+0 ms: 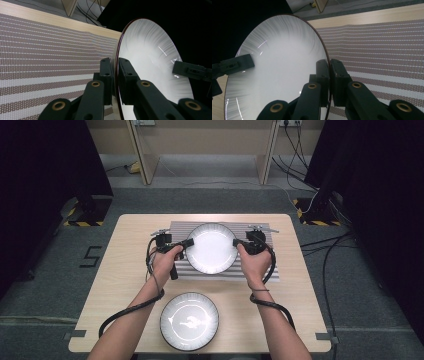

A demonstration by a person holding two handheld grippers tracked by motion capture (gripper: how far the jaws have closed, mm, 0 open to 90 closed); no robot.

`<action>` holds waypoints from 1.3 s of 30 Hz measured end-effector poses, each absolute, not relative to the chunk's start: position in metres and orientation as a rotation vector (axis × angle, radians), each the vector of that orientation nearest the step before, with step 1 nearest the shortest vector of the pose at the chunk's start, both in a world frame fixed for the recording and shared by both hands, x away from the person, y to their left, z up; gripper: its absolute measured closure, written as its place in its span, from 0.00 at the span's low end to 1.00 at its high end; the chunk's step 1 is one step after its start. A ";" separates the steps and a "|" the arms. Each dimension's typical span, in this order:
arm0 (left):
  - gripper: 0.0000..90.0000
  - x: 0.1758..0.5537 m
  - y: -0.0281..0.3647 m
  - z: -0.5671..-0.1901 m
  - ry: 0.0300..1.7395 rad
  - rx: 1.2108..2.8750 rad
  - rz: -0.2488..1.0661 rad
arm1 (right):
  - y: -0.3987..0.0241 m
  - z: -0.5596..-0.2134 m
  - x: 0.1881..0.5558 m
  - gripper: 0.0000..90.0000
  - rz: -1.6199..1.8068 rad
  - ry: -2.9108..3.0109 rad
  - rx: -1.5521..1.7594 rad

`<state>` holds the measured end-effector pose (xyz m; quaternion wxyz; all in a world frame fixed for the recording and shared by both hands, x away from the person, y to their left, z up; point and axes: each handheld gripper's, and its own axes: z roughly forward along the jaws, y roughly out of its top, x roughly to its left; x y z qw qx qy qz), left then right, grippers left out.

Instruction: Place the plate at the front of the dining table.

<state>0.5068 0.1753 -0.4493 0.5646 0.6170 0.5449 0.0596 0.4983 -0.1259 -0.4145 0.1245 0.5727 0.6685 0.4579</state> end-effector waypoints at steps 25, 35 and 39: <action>0.91 0.525 0.168 -0.455 1.302 1.465 0.134 | -0.129 -0.420 0.514 0.95 1.310 1.933 1.694; 0.91 0.532 0.165 -0.455 1.304 1.477 0.137 | -0.131 -0.422 0.519 0.95 1.309 1.920 1.695; 0.91 0.534 0.165 -0.456 1.305 1.481 0.141 | -0.131 -0.423 0.520 0.95 1.309 1.917 1.695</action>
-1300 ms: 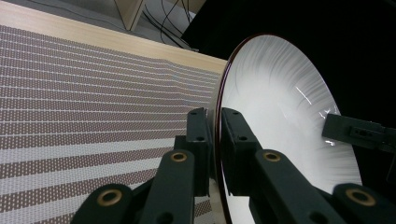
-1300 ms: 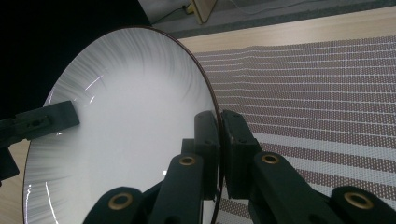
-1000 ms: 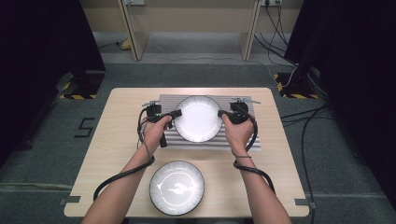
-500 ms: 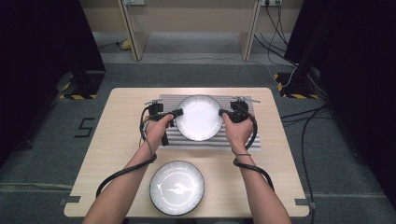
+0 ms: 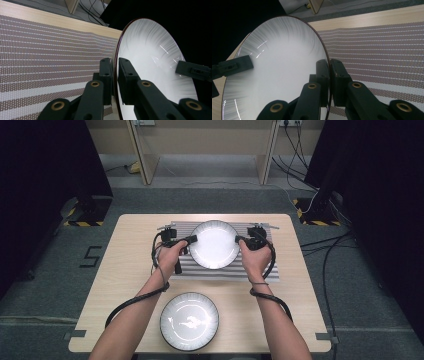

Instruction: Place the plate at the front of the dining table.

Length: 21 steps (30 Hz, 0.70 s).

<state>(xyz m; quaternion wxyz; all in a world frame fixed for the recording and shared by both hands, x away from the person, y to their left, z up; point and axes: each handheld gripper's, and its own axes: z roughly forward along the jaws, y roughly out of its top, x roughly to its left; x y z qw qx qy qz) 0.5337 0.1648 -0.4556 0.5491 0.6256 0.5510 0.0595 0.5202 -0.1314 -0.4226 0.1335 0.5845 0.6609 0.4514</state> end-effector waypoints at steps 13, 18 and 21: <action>0.90 0.542 0.161 -0.457 1.308 1.490 0.149 | -0.132 -0.424 0.526 0.95 1.298 1.908 1.704; 0.90 0.544 0.162 -0.457 1.313 1.491 0.148 | -0.132 -0.424 0.529 0.95 1.296 1.907 1.704; 0.90 0.546 0.161 -0.459 1.319 1.492 0.146 | -0.132 -0.425 0.531 0.95 1.297 1.906 1.709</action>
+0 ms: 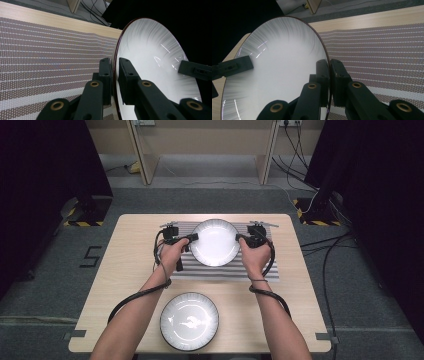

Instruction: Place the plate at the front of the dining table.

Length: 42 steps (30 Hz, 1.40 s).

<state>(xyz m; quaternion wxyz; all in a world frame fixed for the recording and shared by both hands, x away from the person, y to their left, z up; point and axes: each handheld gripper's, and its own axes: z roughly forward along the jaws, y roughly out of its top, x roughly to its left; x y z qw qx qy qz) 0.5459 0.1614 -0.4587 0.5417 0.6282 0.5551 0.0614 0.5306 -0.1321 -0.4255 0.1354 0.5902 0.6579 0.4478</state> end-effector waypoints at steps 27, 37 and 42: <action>0.90 0.556 0.159 -0.469 1.349 1.502 0.135 | -0.132 -0.435 0.543 0.95 1.266 1.918 1.737; 0.89 0.558 0.158 -0.474 1.364 1.507 0.140 | -0.131 -0.440 0.546 0.95 1.255 1.922 1.753; 0.89 0.559 0.158 -0.476 1.365 1.509 0.133 | -0.131 -0.441 0.546 0.95 1.248 1.924 1.753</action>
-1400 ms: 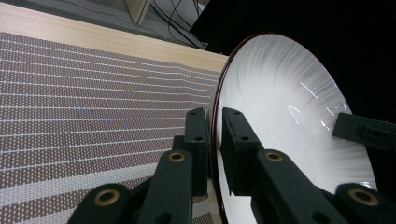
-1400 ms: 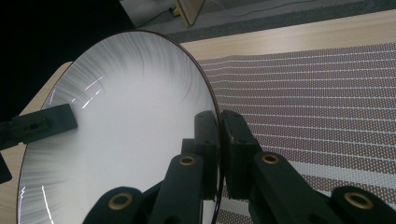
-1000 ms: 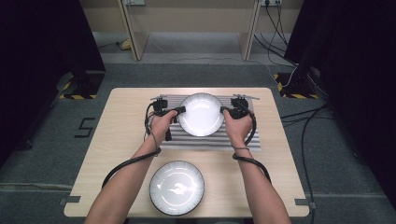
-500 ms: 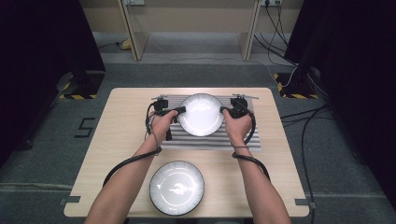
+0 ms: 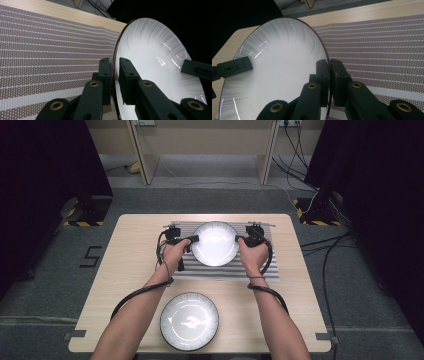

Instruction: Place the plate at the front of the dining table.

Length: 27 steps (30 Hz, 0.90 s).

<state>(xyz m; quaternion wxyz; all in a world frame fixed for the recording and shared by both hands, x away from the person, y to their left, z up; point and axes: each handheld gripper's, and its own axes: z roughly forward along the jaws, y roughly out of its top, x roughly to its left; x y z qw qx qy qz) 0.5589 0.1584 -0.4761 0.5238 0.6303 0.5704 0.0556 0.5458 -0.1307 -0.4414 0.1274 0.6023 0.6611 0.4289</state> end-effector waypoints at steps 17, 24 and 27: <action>0.89 0.561 0.158 -0.480 1.380 1.520 0.138 | -0.130 -0.447 0.549 0.95 1.237 1.927 1.761; 0.89 0.562 0.158 -0.483 1.385 1.522 0.140 | -0.129 -0.450 0.551 0.95 1.231 1.931 1.766; 0.89 0.562 0.158 -0.484 1.388 1.522 0.139 | -0.129 -0.451 0.551 0.95 1.228 1.933 1.767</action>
